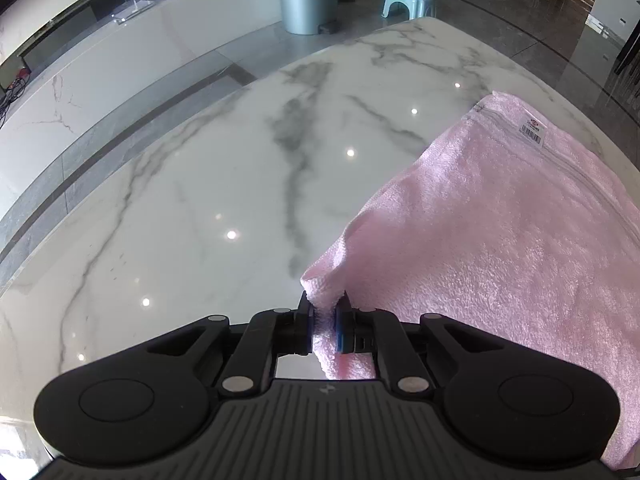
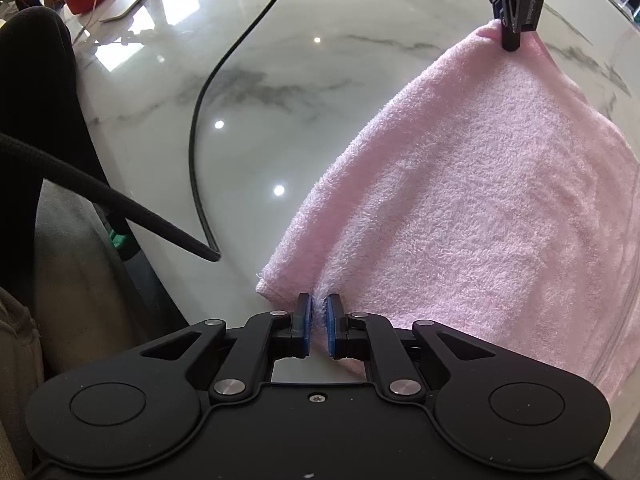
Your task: Fold towel
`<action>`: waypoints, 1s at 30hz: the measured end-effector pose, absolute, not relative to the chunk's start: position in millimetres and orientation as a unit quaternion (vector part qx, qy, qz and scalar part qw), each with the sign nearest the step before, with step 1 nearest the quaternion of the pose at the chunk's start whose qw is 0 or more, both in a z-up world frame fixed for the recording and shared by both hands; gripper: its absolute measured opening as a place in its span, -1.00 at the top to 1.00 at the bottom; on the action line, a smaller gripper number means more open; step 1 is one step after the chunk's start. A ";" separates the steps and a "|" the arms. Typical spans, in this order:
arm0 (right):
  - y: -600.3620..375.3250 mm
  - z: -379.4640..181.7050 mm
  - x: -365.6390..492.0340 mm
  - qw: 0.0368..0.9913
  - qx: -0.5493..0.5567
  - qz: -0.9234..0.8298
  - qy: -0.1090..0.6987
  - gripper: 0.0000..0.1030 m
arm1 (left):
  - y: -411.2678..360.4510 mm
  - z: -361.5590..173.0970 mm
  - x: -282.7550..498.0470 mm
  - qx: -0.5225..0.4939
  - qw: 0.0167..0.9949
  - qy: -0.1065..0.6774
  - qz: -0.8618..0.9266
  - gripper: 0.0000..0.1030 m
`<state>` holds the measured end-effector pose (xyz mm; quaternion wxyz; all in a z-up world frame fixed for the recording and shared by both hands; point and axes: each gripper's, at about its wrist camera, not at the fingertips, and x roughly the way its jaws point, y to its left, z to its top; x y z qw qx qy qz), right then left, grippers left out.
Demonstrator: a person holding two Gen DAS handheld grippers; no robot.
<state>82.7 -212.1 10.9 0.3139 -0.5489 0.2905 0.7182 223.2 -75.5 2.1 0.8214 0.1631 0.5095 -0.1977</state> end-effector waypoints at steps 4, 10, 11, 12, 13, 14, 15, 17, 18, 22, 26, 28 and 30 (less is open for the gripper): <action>-199.7 11.5 52.6 0.295 -0.545 0.733 0.282 0.85 | -48.4 2.3 221.1 0.180 0.822 0.509 -0.181 0.83; -183.7 12.6 10.9 0.269 -0.546 0.748 0.267 0.85 | -6.3 2.6 218.4 0.175 0.822 0.516 -0.162 0.83; -182.9 12.7 7.0 0.266 -0.546 0.749 0.265 0.85 | -0.1 2.7 217.5 0.175 0.822 0.517 -0.160 0.83; -181.6 13.4 2.3 0.263 -0.547 0.750 0.264 0.85 | 6.1 2.8 216.5 0.174 0.822 0.519 -0.157 0.83; -179.8 14.1 -3.2 0.259 -0.548 0.751 0.262 0.85 | 13.4 2.8 215.7 0.172 0.822 0.520 -0.154 0.83; -179.6 18.7 -5.1 0.257 -0.548 0.752 0.261 0.85 | 19.7 3.1 214.3 0.171 0.823 0.521 -0.151 0.83; -178.3 20.0 -9.1 0.254 -0.549 0.753 0.259 0.85 | 26.0 3.5 212.9 0.170 0.823 0.521 -0.149 0.83; -174.9 21.5 -18.4 0.247 -0.551 0.755 0.256 0.85 | 36.9 4.1 210.6 0.169 0.823 0.522 -0.144 0.83; -173.5 22.3 -23.2 0.244 -0.552 0.756 0.254 0.85 | 42.1 4.4 209.4 0.169 0.823 0.523 -0.142 0.83; -171.3 22.5 -36.3 0.235 -0.558 0.758 0.244 0.85 | 57.4 4.7 206.2 0.159 0.826 0.524 -0.133 0.83; -169.4 24.4 -37.8 0.238 -0.563 0.753 0.244 0.85 | 63.0 3.7 201.7 0.150 0.833 0.517 -0.127 0.82; -170.4 20.8 -33.9 0.243 -0.563 0.751 0.246 0.81 | 61.8 4.2 198.3 0.154 0.836 0.511 -0.124 0.79; -171.8 21.4 -35.7 0.250 -0.560 0.750 0.247 0.79 | 62.8 8.1 194.6 0.150 0.841 0.506 -0.122 0.76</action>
